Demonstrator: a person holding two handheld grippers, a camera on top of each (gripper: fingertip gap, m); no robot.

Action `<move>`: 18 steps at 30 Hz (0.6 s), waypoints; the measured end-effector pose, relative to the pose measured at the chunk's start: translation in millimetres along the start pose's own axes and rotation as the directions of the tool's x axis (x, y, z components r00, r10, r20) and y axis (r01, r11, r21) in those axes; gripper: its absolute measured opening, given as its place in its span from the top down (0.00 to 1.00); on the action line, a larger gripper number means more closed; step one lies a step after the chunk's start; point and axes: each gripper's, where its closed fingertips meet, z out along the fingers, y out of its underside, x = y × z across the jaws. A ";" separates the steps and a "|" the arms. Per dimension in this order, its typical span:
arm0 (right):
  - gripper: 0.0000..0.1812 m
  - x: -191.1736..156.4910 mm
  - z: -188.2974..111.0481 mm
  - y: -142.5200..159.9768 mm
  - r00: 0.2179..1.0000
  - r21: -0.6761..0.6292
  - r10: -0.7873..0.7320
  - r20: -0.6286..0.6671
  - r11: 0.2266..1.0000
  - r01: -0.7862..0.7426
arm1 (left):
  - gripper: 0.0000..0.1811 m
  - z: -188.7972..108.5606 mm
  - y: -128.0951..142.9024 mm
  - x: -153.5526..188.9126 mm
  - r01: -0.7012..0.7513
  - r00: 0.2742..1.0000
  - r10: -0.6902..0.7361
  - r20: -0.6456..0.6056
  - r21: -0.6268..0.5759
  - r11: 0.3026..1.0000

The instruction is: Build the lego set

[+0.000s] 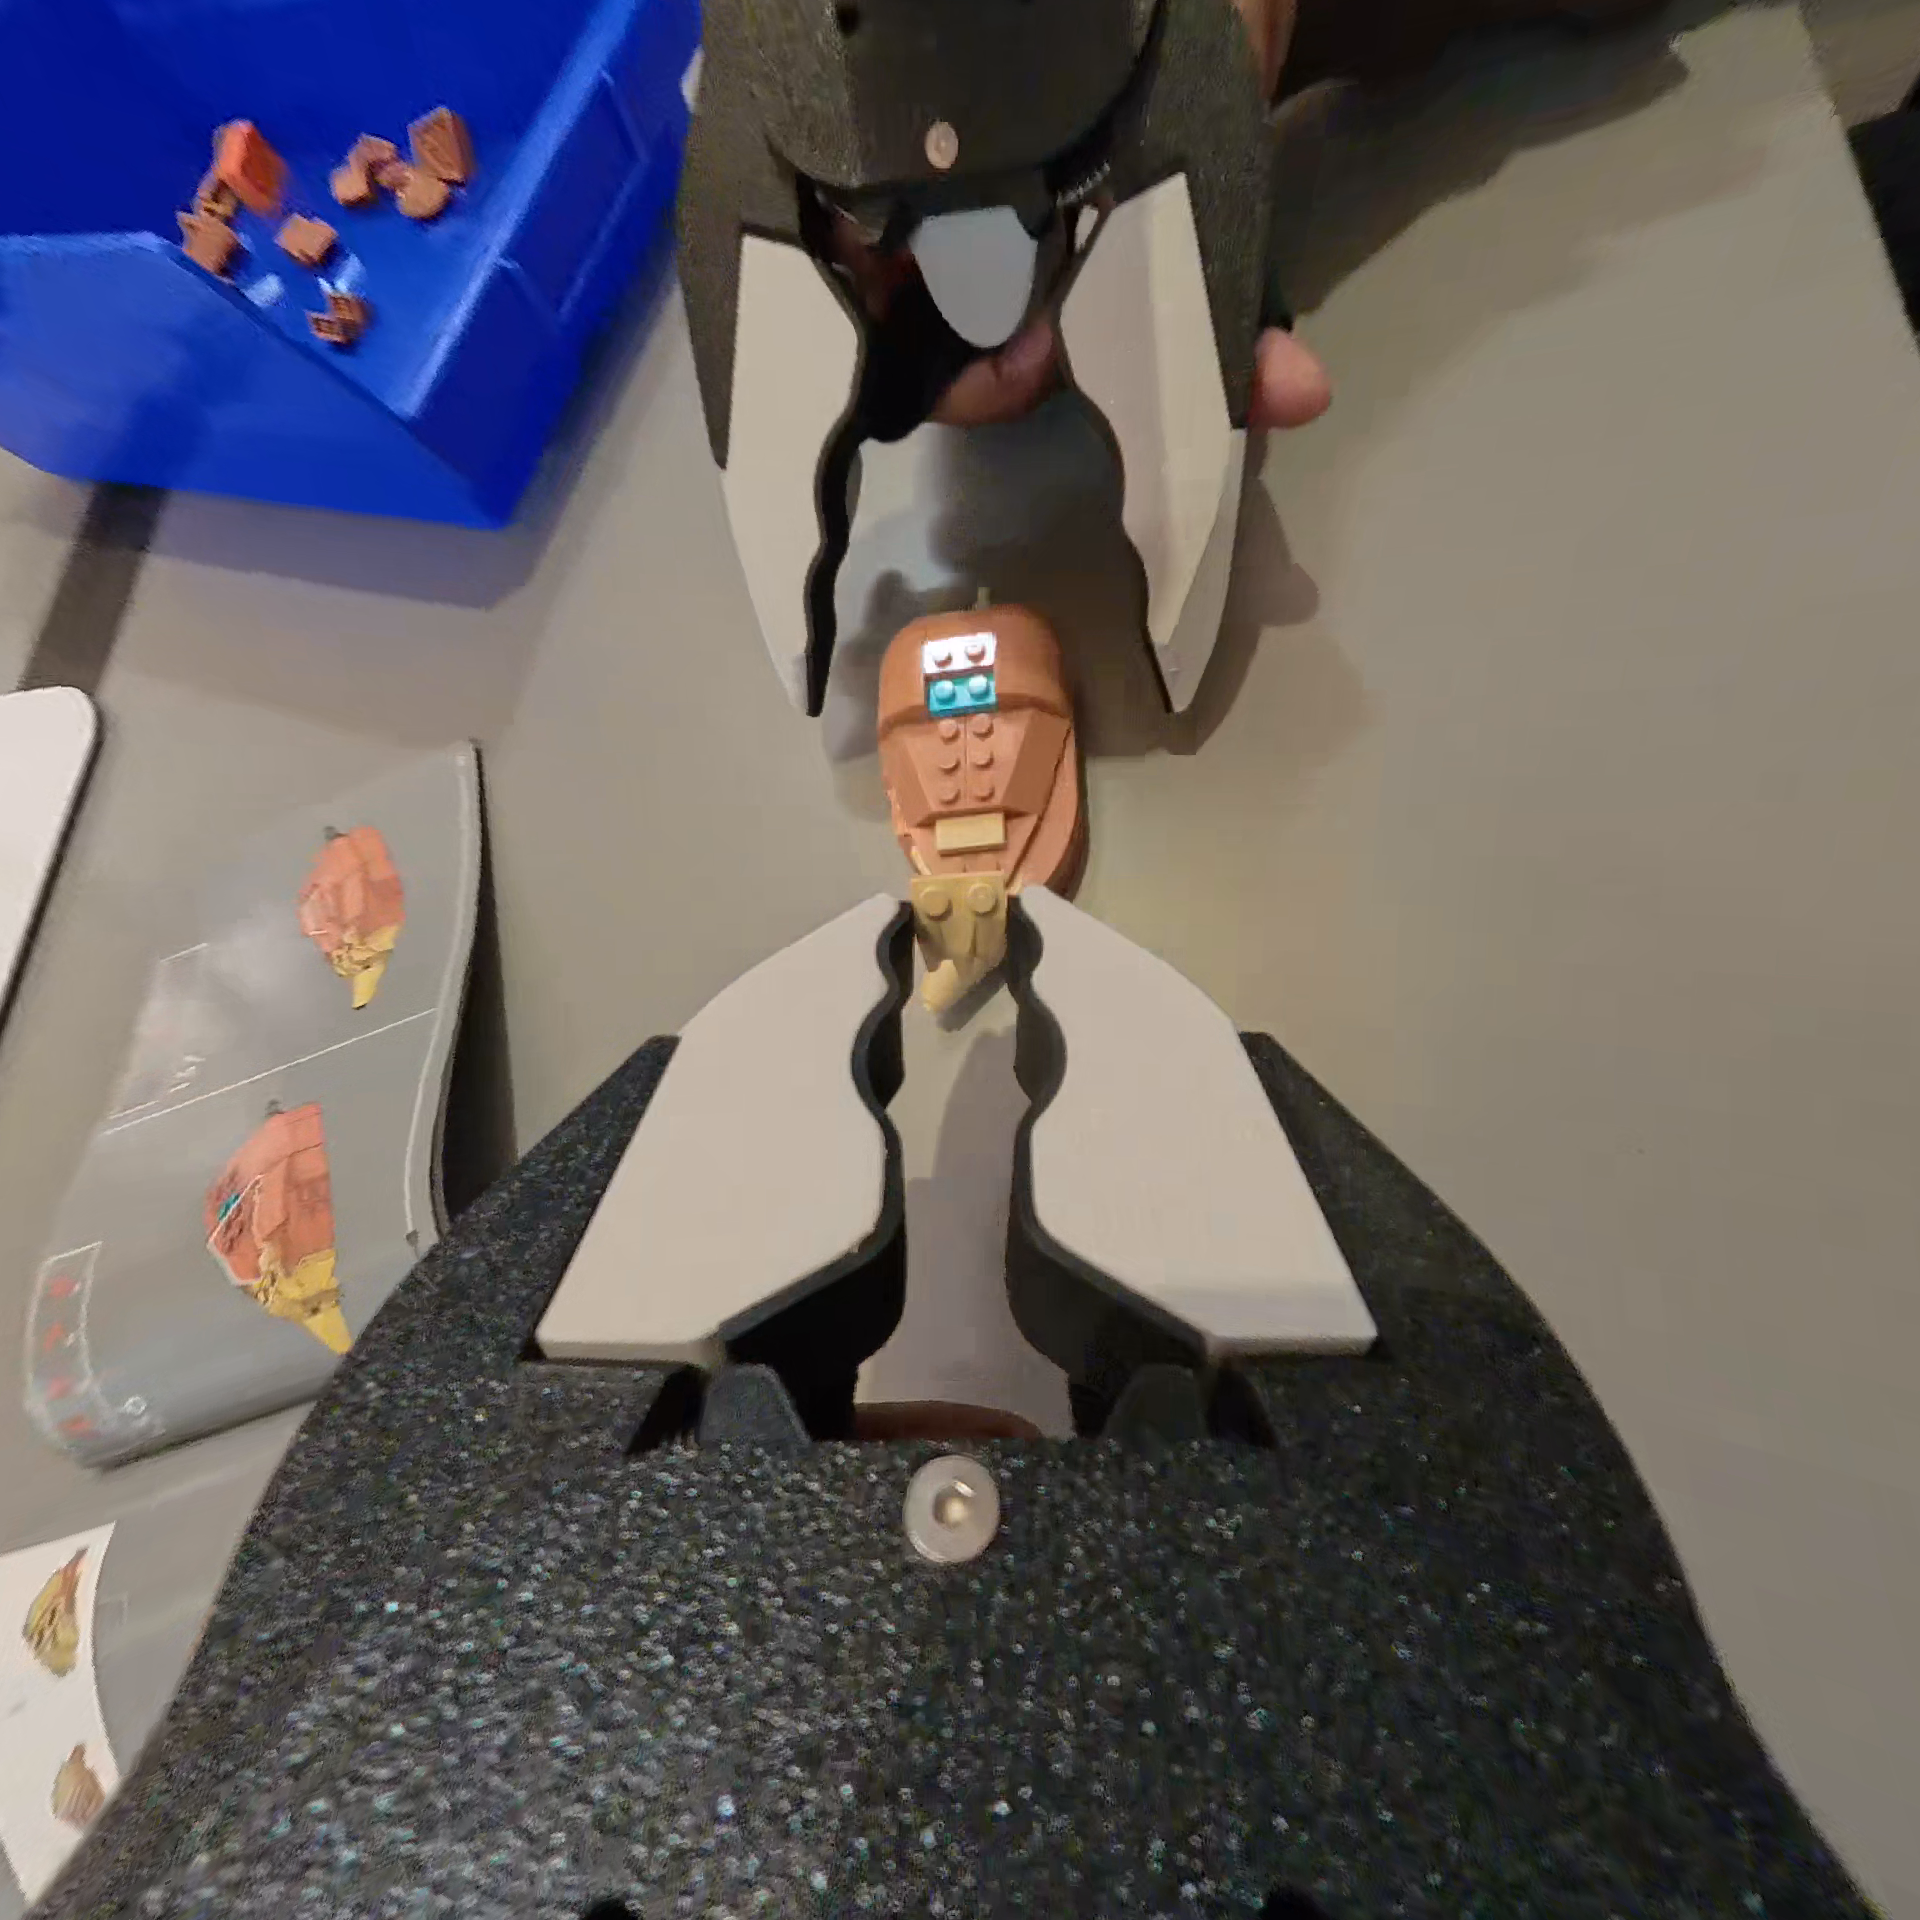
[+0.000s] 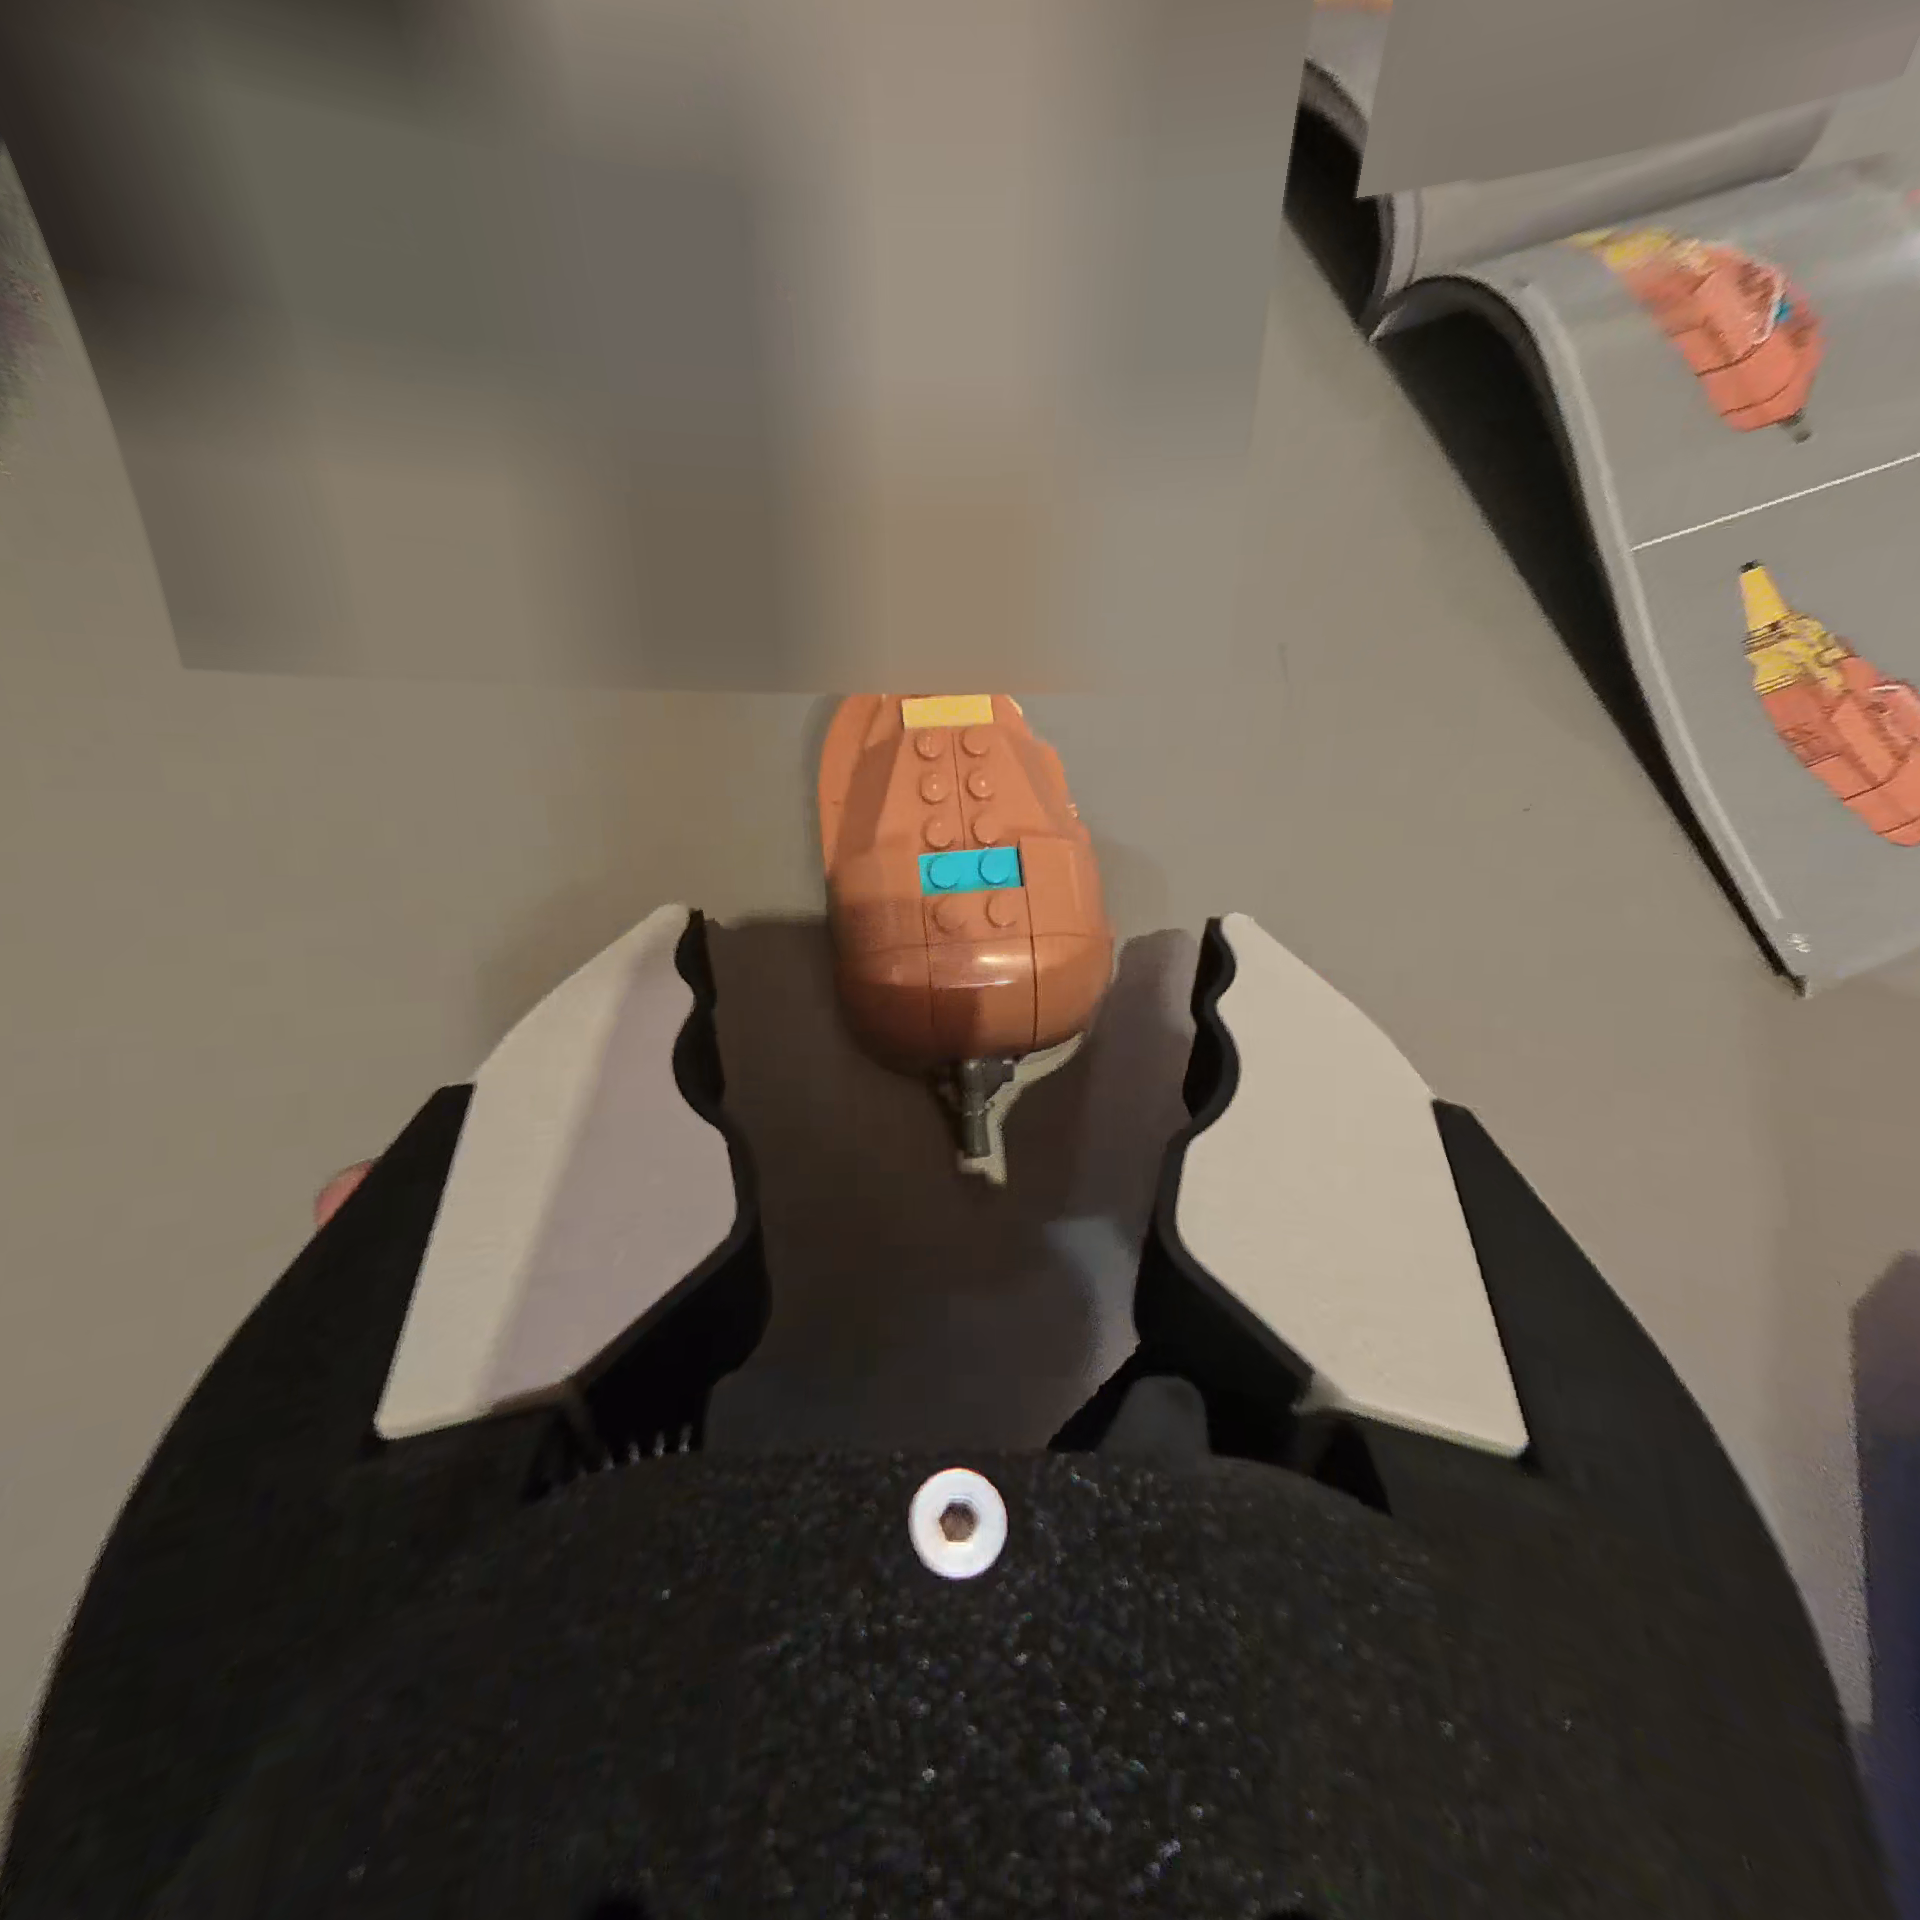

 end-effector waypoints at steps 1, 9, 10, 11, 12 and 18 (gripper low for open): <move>0.52 0.1 0.9 0.9 1.000 -0.009 0.005 0.009 1.000 -0.005 | 0.91 3.6 0.8 -0.8 0.000 1.000 0.000 -0.012 0.000 1.000; 0.60 -3.7 10.0 4.4 0.998 -0.067 -0.016 0.065 0.998 0.020 | 0.91 14.5 8.3 2.4 0.051 0.996 -0.052 -0.075 -0.014 0.999; 0.61 -3.6 11.5 5.2 0.998 -0.078 -0.016 0.063 0.997 0.020 | 0.91 15.3 8.9 2.8 0.050 0.995 -0.052 -0.080 -0.026 0.998; 0.63 -3.9 12.2 4.5 0.998 -0.078 -0.015 0.064 0.997 0.020 | 0.91 16.1 9.4 3.1 0.047 0.995 -0.050 -0.086 -0.039 0.998; 0.67 -4.3 12.4 3.7 0.998 -0.075 -0.014 0.069 0.997 0.019 | 0.91 16.8 9.6 3.2 0.044 0.995 -0.049 -0.091 -0.053 0.998; 0.68 -5.4 12.0 2.9 0.997 -0.063 -0.006 0.079 0.998 0.011 | 0.91 17.4 10.9 6.2 0.024 0.992 -0.041 -0.119 -0.139 0.990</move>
